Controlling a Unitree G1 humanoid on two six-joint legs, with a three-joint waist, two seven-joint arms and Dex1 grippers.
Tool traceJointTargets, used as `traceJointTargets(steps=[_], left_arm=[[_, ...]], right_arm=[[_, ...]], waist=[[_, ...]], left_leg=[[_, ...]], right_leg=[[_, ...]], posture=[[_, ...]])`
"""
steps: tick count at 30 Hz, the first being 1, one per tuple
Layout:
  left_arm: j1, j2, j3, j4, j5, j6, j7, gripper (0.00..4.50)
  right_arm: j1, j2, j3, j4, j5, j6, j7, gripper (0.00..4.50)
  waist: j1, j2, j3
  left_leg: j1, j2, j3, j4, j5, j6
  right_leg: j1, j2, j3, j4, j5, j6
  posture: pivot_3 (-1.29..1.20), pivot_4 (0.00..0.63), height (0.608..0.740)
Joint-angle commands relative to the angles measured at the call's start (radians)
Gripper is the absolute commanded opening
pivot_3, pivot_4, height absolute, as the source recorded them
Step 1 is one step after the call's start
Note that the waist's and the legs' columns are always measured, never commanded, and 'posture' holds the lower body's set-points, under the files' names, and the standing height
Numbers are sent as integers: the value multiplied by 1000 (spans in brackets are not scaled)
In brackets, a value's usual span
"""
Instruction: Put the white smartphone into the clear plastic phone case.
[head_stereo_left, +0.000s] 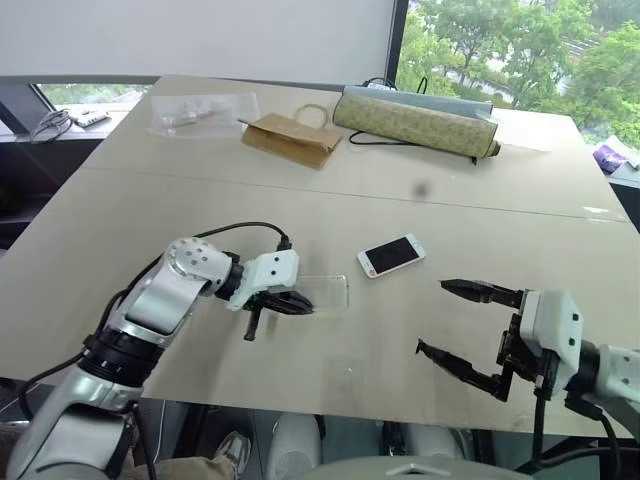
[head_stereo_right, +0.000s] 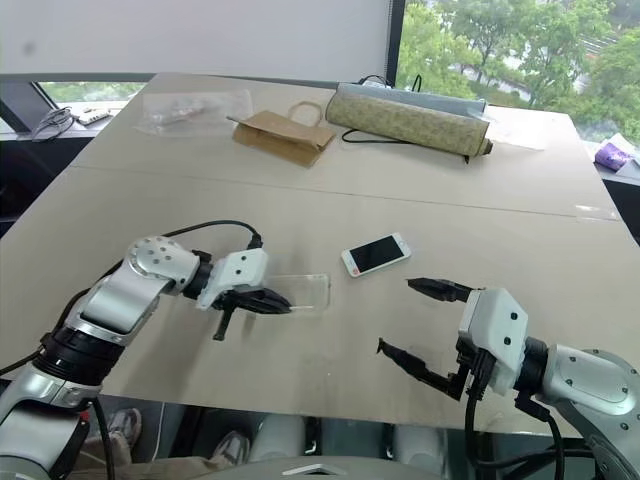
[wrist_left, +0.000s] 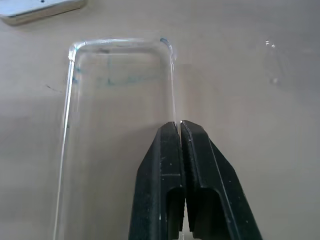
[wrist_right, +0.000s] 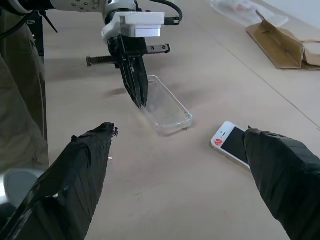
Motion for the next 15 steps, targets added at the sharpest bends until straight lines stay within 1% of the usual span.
traceJointTargets(steps=[1, 10, 15], left_arm=[[-53, -28, -27, 26, 42, -49, 11, 92], [-110, -71, -106, 66, 68, -96, -64, 92], [-159, -132, -139, 125, 103, -110, -50, 92]], right_arm=[[6, -1, -7, -32, -6, -19, -4, 4500], [49, 4, -21, -44, -21, -23, -8, 4500], [45, 3, -16, -54, -22, -14, -23, 4500]], waist=[[1, 0, 0], [-2, 0, 0], [2, 0, 0]], left_leg=[[0, 0, 0, 0, 0, 0], [0, -1, -3, 0, 0, 0], [0, -3, -6, 2, 0, 0]], right_leg=[[0, 0, 0, 0, 0, 0], [1, 0, 0, 0, 0, 1], [3, 0, 0, 0, -1, 1]], posture=[[0, 150, 740], [0, 150, 740], [0, 150, 740]])
